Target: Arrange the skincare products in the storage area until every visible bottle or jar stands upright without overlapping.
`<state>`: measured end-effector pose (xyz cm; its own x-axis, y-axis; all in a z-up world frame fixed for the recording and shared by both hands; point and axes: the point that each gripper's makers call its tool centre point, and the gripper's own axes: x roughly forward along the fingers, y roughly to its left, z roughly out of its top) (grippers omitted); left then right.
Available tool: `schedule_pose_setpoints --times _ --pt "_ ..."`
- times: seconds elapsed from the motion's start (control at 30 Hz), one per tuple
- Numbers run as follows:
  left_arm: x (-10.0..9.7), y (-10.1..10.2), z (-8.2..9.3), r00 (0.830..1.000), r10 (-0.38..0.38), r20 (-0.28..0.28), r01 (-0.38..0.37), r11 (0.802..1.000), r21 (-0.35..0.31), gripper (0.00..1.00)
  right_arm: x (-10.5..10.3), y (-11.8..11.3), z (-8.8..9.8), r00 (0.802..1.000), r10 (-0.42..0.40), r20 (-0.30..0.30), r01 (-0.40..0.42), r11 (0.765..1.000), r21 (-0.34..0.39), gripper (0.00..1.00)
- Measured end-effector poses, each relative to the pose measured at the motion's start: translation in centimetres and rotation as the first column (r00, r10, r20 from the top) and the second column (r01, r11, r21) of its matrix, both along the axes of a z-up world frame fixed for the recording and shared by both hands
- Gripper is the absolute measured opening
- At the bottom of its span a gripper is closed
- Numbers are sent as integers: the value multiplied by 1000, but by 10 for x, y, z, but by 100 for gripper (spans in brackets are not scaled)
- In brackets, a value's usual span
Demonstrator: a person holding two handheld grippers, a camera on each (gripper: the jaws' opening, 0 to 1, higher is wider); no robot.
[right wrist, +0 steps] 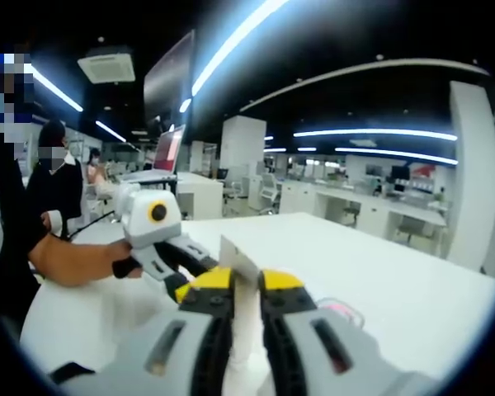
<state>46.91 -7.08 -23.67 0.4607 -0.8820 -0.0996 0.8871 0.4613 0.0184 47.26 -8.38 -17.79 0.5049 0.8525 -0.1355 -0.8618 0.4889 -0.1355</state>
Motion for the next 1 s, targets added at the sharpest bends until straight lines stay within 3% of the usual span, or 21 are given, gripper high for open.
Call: schedule_pose_setpoints --times 1.0 --pt "0 4 14 999 18 27 -16 999 -43 17 3 -9 7 999 -34 11 33 999 17 9"
